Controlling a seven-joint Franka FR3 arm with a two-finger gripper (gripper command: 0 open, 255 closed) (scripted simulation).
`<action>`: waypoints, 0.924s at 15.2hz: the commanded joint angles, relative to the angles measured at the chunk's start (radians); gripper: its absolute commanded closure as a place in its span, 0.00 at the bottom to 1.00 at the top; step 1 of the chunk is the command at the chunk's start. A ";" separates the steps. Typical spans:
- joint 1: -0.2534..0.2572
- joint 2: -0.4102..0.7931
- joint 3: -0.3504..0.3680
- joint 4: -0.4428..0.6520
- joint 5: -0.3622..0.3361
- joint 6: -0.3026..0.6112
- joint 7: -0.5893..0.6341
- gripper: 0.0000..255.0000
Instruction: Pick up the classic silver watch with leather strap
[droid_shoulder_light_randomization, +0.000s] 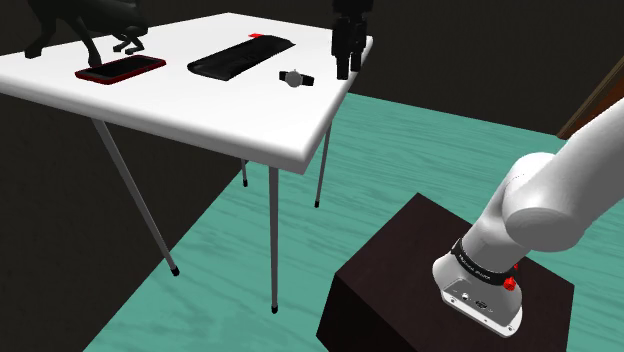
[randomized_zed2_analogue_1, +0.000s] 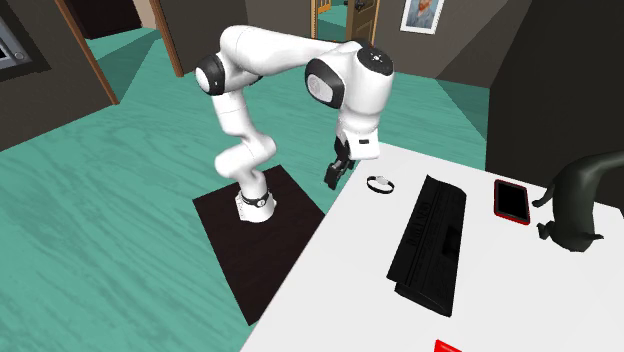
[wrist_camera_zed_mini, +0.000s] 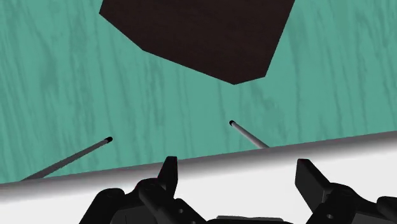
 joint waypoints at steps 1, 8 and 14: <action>0.016 0.069 0.023 0.098 -0.007 -0.022 0.008 0.00; 0.083 0.340 0.098 0.521 -0.066 -0.158 0.035 0.00; 0.091 0.339 0.102 0.461 -0.070 -0.097 0.032 0.00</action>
